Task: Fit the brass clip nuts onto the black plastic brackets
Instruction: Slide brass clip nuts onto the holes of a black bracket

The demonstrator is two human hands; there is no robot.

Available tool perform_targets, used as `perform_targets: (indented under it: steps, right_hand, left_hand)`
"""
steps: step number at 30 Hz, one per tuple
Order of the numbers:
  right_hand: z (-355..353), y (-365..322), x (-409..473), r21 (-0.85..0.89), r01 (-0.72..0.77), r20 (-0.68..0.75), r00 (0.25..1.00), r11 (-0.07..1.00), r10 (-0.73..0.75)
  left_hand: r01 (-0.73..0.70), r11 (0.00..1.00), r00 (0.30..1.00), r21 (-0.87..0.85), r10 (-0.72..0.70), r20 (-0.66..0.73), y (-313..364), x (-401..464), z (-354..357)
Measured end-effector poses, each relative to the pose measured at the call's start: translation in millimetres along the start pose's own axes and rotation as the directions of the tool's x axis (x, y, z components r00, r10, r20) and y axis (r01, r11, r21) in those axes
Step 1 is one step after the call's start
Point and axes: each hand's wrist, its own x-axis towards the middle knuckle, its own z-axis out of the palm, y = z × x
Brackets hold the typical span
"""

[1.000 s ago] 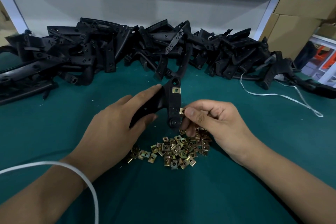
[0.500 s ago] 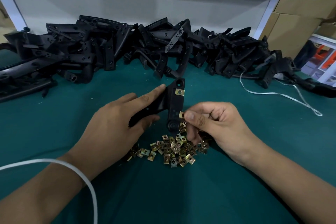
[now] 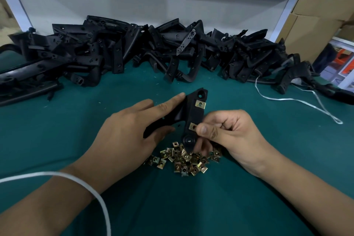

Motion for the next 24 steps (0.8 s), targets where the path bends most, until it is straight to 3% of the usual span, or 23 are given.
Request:
perform_targets:
  steps: [7,14,18,24]
  right_hand:
    - [-4,4,4,0.049,-0.002,0.007,1.000,0.999,0.001]
    - [-4,6,6,-0.048,0.091,-0.079,0.992,0.995,-0.094]
    - [-6,10,5,-0.092,0.055,-0.060,0.996,0.994,-0.061]
    - [-11,11,5,-0.165,0.044,-0.075,0.996,0.985,-0.057]
  left_hand:
    - [-0.109,0.992,0.994,-0.062,0.110,0.019,6,1,1]
    - [-0.070,0.997,0.997,-0.030,0.069,-0.021,-1,0,1]
    - [-0.061,0.998,0.998,-0.019,0.061,-0.012,-6,-1,2]
    - [-0.021,0.990,0.999,-0.141,0.015,-0.042,-16,1,6]
